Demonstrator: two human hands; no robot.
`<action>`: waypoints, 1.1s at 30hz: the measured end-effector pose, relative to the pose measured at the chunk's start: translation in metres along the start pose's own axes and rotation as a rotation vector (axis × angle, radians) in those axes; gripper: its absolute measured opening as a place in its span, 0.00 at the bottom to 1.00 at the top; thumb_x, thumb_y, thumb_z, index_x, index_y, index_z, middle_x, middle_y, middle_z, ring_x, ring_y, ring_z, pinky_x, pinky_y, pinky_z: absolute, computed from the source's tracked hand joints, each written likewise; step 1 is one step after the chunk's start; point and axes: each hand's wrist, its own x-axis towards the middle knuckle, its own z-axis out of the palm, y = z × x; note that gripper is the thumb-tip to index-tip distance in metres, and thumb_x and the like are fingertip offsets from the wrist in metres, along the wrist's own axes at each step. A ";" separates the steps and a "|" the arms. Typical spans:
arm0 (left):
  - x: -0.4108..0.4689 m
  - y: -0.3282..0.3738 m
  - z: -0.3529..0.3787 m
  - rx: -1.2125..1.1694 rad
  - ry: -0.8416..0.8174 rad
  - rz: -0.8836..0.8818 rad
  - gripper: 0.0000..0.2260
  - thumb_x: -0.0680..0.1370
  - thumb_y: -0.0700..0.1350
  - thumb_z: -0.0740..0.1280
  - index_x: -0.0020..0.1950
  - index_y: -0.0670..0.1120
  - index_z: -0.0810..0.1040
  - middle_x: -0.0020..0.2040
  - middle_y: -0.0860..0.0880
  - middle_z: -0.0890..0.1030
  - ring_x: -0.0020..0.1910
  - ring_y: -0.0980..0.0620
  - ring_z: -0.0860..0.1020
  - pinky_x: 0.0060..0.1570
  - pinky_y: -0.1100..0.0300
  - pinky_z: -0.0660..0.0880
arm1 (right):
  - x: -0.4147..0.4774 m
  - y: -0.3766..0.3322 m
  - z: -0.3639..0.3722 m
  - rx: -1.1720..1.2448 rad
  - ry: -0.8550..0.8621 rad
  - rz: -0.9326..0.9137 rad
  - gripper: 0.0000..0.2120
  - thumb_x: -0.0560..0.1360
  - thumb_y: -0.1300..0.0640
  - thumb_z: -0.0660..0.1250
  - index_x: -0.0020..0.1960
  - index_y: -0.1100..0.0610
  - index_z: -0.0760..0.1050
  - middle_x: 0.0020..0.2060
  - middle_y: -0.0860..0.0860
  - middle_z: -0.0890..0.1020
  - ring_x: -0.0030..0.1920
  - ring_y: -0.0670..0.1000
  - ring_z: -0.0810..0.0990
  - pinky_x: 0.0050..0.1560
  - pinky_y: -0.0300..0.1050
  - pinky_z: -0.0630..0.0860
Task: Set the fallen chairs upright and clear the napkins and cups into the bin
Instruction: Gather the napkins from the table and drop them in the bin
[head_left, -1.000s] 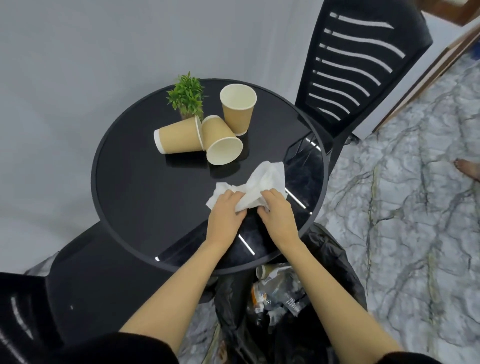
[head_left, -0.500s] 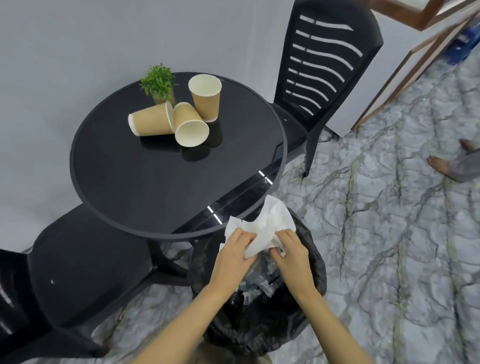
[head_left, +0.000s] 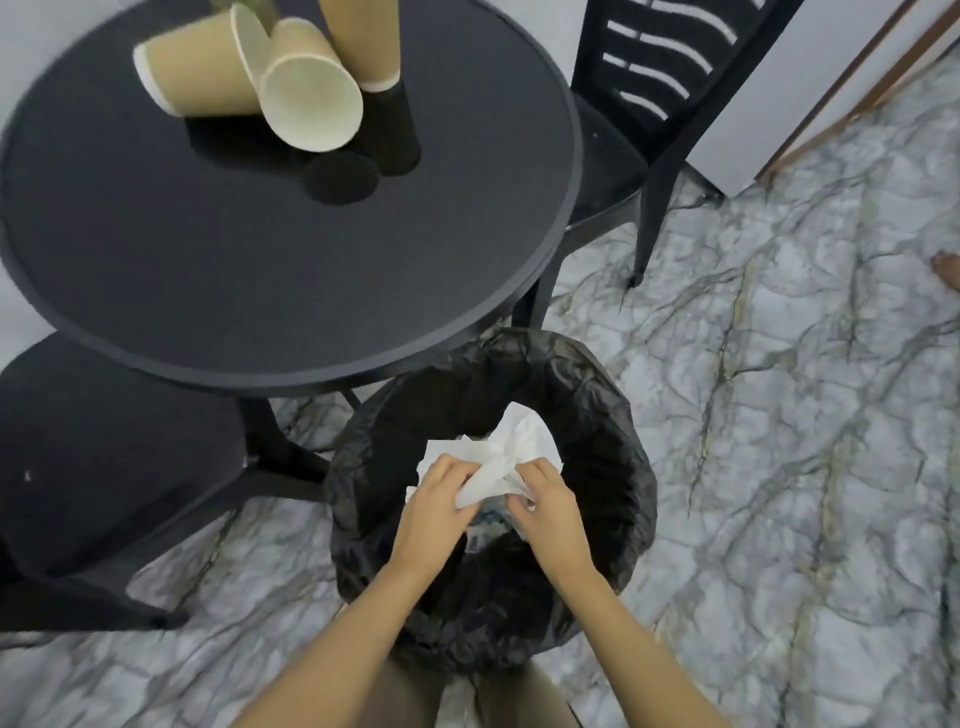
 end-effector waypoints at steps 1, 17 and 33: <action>0.006 -0.013 0.011 0.000 0.002 -0.017 0.11 0.74 0.43 0.66 0.57 0.50 0.76 0.52 0.56 0.74 0.51 0.55 0.76 0.45 0.55 0.77 | 0.006 0.013 0.012 0.001 -0.006 0.006 0.02 0.72 0.66 0.63 0.44 0.61 0.73 0.41 0.50 0.72 0.37 0.46 0.70 0.35 0.34 0.66; 0.022 -0.082 0.062 -0.005 -0.168 -0.100 0.20 0.77 0.41 0.64 0.68 0.52 0.68 0.66 0.58 0.68 0.68 0.64 0.61 0.68 0.68 0.61 | 0.020 0.085 0.056 0.008 -0.211 0.197 0.24 0.73 0.62 0.67 0.67 0.57 0.65 0.64 0.52 0.69 0.63 0.52 0.71 0.62 0.41 0.69; -0.045 0.077 -0.102 -0.082 0.272 0.102 0.20 0.76 0.43 0.66 0.60 0.65 0.68 0.62 0.68 0.69 0.65 0.73 0.63 0.61 0.83 0.57 | 0.005 -0.123 -0.088 0.231 -0.074 -0.228 0.20 0.75 0.60 0.65 0.62 0.46 0.65 0.55 0.35 0.67 0.58 0.29 0.67 0.57 0.21 0.63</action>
